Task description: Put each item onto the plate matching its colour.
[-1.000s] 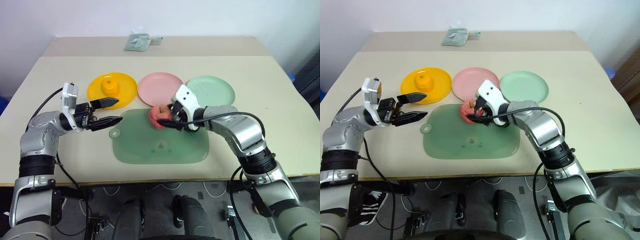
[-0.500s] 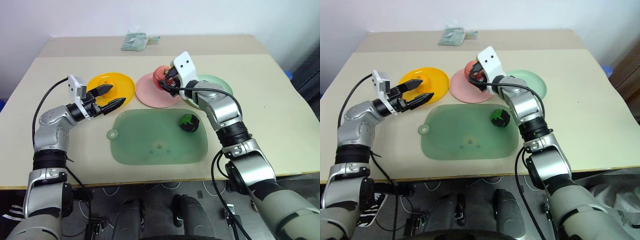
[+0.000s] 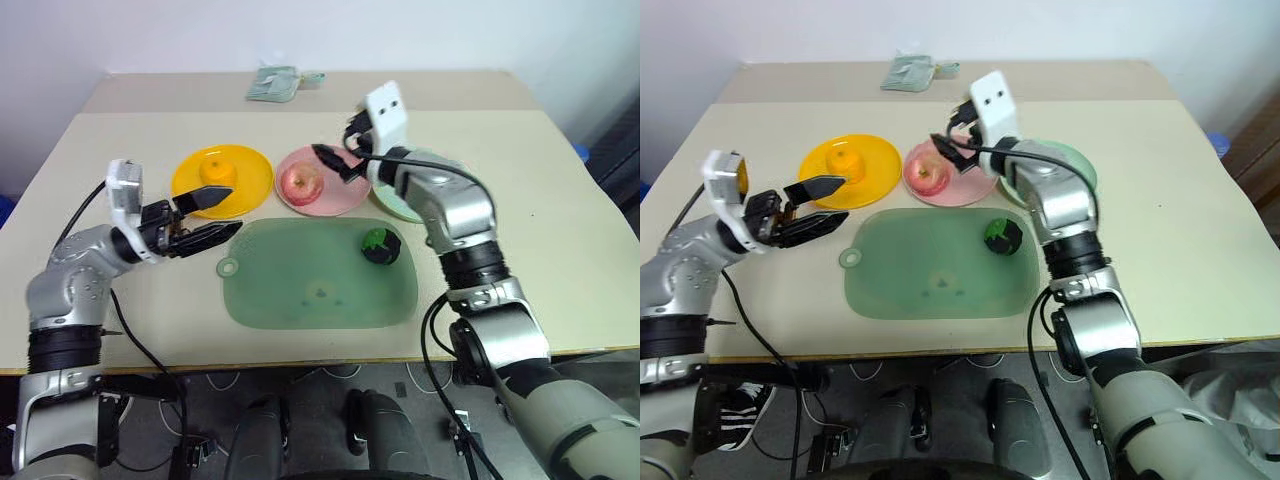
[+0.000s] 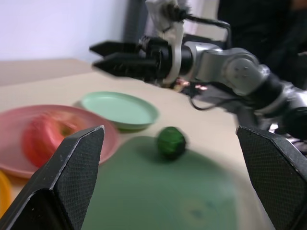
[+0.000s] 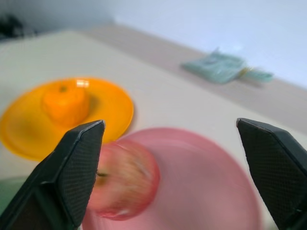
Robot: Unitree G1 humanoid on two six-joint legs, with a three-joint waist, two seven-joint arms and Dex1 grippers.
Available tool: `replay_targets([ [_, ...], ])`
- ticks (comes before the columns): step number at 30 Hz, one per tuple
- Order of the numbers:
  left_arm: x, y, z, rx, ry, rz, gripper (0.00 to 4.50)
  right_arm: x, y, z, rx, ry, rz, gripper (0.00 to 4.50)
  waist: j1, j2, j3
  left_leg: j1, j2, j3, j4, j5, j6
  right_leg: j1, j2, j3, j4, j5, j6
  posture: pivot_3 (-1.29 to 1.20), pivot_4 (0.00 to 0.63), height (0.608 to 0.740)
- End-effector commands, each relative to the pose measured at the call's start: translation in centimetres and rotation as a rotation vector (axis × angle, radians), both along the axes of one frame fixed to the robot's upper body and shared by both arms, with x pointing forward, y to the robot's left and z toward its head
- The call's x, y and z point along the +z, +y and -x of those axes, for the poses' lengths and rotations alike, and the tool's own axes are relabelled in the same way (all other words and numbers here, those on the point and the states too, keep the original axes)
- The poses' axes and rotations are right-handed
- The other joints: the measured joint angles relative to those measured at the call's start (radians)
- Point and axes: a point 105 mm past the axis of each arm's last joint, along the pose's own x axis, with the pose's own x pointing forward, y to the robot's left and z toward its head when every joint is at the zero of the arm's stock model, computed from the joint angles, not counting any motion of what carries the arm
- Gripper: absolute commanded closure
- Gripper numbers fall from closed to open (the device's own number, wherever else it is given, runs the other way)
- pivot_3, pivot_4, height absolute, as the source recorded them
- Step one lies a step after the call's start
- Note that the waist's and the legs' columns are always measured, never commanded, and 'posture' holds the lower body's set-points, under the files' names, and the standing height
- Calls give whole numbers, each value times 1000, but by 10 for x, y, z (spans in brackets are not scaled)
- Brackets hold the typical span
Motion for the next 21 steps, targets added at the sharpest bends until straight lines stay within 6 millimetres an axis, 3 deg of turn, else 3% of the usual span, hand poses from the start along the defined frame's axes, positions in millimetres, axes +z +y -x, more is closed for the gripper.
replay_targets([
  [1, 9, -1, 9, -65, -14, 0, 0, 7, -13, 43, 159, -7, 14, 33, 3, 0, 0, 0, 0, 0, 0, 0, 0, 0, 0, 0, 0, 0, 0, 0, 150, 740],
  [5, 6, -4, 10, -88, -27, -15, 0, -22, -30, 74, 219, 90, 136, 33, -1, 0, 0, 0, 0, 0, 0, 0, 0, 1, 0, 0, -2, 0, 0, 0, 150, 740],
  [8, 0, -6, 9, -95, -40, -26, 0, -55, -42, 87, 203, 131, 289, 33, -5, 0, 0, 1, 0, 0, 0, 0, 0, 0, 0, 0, -1, -1, -1, 0, 150, 740],
  [11, -8, -6, 9, -107, -44, -67, 0, -84, -52, 84, 135, 190, 338, 33, -5, 0, 0, 1, 0, 1, 0, 0, 0, 0, 1, 0, -1, -2, -3, 0, 150, 740],
  [17, -8, -6, 6, -108, -48, -75, 0, -112, -62, 76, 72, 222, 363, 33, 0, 0, 0, 1, 0, 1, 0, 0, 0, 0, 0, 0, -2, -2, -3, 0, 150, 740],
  [21, -9, -2, 6, -93, -47, -77, 0, -109, -64, 71, 54, 205, 317, 33, 1, 0, 0, 0, 0, 1, 0, 0, 0, 0, 0, 0, -2, -2, -3, 0, 150, 740],
])
